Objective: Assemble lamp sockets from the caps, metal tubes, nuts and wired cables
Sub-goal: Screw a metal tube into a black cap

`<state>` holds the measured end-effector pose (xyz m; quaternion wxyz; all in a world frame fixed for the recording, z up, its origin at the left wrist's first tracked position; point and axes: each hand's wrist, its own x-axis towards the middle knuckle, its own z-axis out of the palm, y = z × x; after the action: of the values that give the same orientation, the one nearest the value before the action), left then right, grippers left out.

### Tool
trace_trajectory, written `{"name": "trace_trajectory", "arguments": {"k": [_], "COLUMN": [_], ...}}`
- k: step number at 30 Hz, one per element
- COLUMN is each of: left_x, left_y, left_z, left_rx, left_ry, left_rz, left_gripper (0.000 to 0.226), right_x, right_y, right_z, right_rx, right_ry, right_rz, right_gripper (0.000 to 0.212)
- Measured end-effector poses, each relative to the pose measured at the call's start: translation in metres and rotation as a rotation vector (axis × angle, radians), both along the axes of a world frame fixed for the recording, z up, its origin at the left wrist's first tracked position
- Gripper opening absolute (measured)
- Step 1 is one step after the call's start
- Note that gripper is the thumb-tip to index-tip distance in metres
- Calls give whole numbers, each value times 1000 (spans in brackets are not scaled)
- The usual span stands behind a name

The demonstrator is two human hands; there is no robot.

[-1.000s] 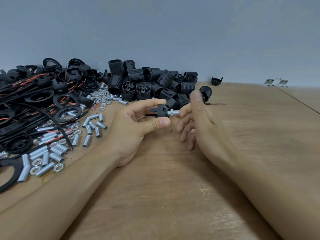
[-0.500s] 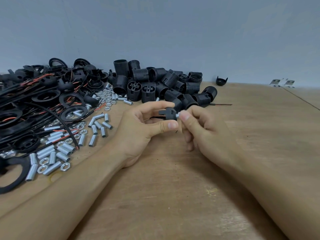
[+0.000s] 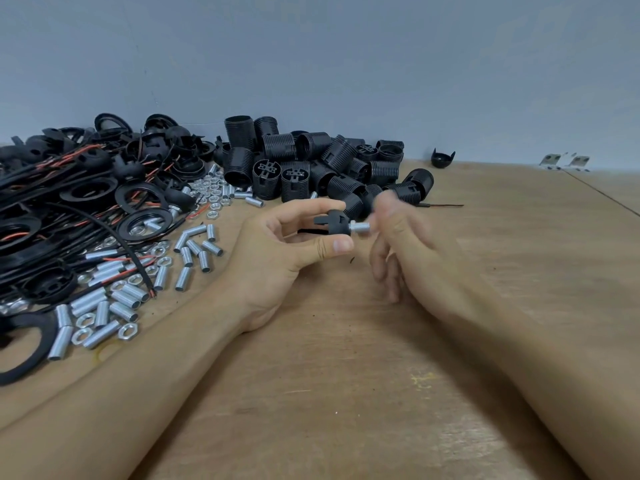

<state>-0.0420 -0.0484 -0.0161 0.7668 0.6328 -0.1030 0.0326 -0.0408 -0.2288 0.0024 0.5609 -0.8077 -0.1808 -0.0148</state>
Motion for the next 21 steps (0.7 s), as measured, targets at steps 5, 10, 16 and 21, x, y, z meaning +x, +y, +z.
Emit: {"name": "trace_trajectory", "arguments": {"k": [5,10,16,21], "left_x": [-3,0,-1,-1], "left_y": [-1,0,-1,1], "left_z": [1,-1,0,0], "left_rx": [117,12,11,21], "left_ry": [-71,-11,-22,-30], "left_rz": [-60,0,-42,-72], "left_gripper": [46,47,47,46], "right_x": [7,8,9,6], "right_y": [-1,-9,-9,-6], "right_z": [-3,-3,-4,-4], "right_rx": [-42,-41,-21,-18], "right_ry": [-73,-44,37,-7], "right_rz": [-72,91,171,160], "right_gripper": [54,34,3,41]}}
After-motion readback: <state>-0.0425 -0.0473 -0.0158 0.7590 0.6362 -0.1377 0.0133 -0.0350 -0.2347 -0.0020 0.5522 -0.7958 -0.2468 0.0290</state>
